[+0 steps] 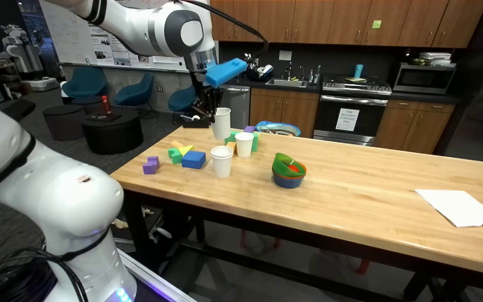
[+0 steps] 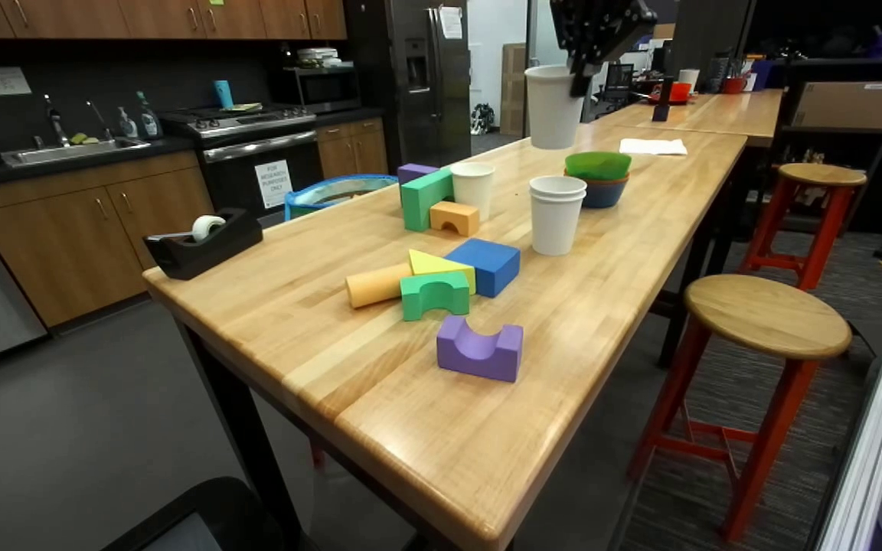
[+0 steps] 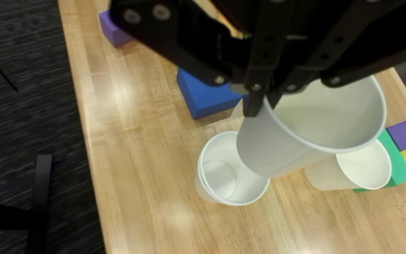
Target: Stack up the white paper cups
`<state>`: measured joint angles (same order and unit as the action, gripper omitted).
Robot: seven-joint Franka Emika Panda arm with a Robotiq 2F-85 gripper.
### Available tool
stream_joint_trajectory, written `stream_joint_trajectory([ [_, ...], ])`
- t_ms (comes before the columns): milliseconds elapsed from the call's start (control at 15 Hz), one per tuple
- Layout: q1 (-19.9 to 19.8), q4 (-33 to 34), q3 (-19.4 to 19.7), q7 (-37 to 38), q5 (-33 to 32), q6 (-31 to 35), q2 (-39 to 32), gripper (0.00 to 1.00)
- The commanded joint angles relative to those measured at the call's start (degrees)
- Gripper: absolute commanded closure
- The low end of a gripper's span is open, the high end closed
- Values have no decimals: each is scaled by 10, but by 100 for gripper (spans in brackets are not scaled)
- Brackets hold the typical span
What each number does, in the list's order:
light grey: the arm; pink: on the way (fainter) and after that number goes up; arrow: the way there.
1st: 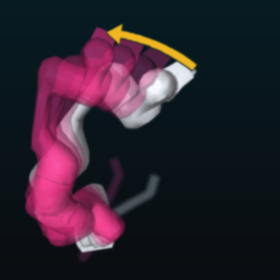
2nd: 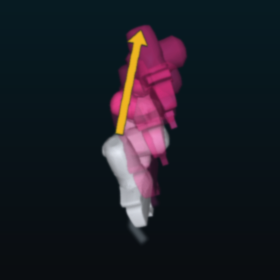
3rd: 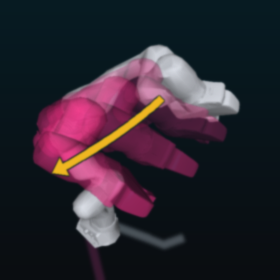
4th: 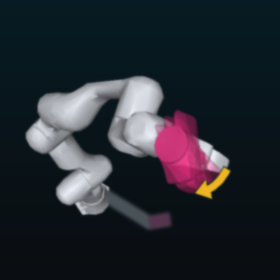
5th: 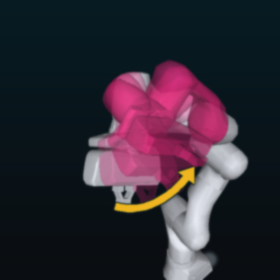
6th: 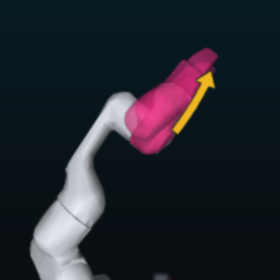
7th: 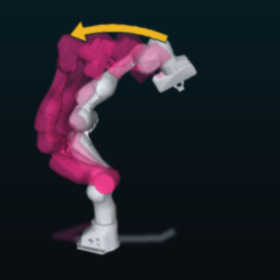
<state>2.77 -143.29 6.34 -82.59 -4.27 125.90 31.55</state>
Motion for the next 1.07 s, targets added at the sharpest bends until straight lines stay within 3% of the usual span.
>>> stream_joint_trajectory([
  [0, 5, 13, 20, -25, -3, -29, -8, 99],
  [1000, 1, 21, 30, -47, 13, -13, -85, 99],
])
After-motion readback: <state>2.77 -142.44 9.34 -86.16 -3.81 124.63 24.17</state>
